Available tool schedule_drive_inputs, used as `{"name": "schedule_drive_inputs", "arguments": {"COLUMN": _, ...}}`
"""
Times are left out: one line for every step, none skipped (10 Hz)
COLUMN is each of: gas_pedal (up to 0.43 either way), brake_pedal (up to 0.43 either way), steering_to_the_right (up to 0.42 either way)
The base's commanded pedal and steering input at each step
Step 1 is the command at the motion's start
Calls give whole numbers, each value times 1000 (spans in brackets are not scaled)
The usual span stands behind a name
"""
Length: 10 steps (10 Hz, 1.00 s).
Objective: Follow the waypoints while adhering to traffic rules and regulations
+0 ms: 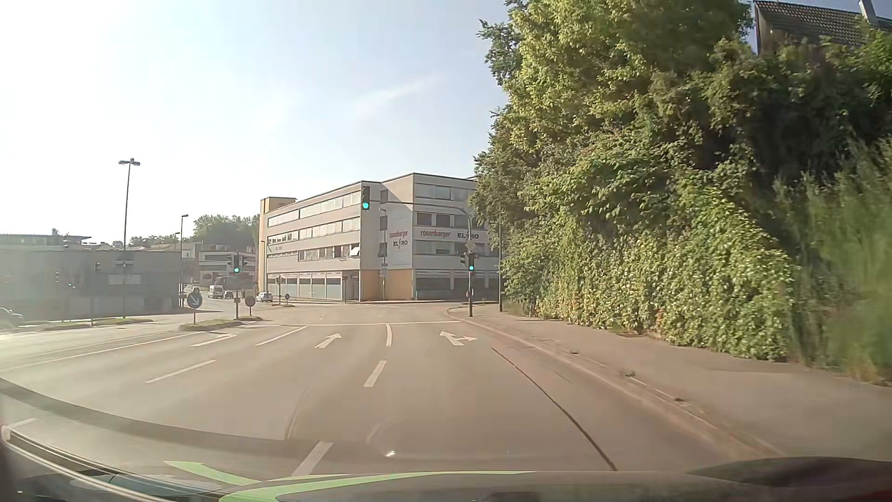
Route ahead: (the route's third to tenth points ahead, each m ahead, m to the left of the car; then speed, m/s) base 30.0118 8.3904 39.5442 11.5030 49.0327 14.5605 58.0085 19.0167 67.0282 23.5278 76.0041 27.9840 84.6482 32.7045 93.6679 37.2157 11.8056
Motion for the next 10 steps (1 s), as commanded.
{"name": "schedule_drive_inputs", "arguments": {"gas_pedal": 39, "brake_pedal": 0, "steering_to_the_right": -20}}
{"name": "schedule_drive_inputs", "arguments": {"gas_pedal": 39, "brake_pedal": 0, "steering_to_the_right": -22}}
{"name": "schedule_drive_inputs", "arguments": {"gas_pedal": 39, "brake_pedal": 0, "steering_to_the_right": -24}}
{"name": "schedule_drive_inputs", "arguments": {"gas_pedal": 39, "brake_pedal": 0, "steering_to_the_right": -26}}
{"name": "schedule_drive_inputs", "arguments": {"gas_pedal": 39, "brake_pedal": 0, "steering_to_the_right": -28}}
{"name": "schedule_drive_inputs", "arguments": {"gas_pedal": 47, "brake_pedal": 0, "steering_to_the_right": -29}}
{"name": "schedule_drive_inputs", "arguments": {"gas_pedal": 47, "brake_pedal": 0, "steering_to_the_right": -30}}
{"name": "schedule_drive_inputs", "arguments": {"gas_pedal": 47, "brake_pedal": 0, "steering_to_the_right": -31}}
{"name": "schedule_drive_inputs", "arguments": {"gas_pedal": 47, "brake_pedal": 0, "steering_to_the_right": -31}}
{"name": "schedule_drive_inputs", "arguments": {"gas_pedal": 47, "brake_pedal": 0, "steering_to_the_right": -32}}
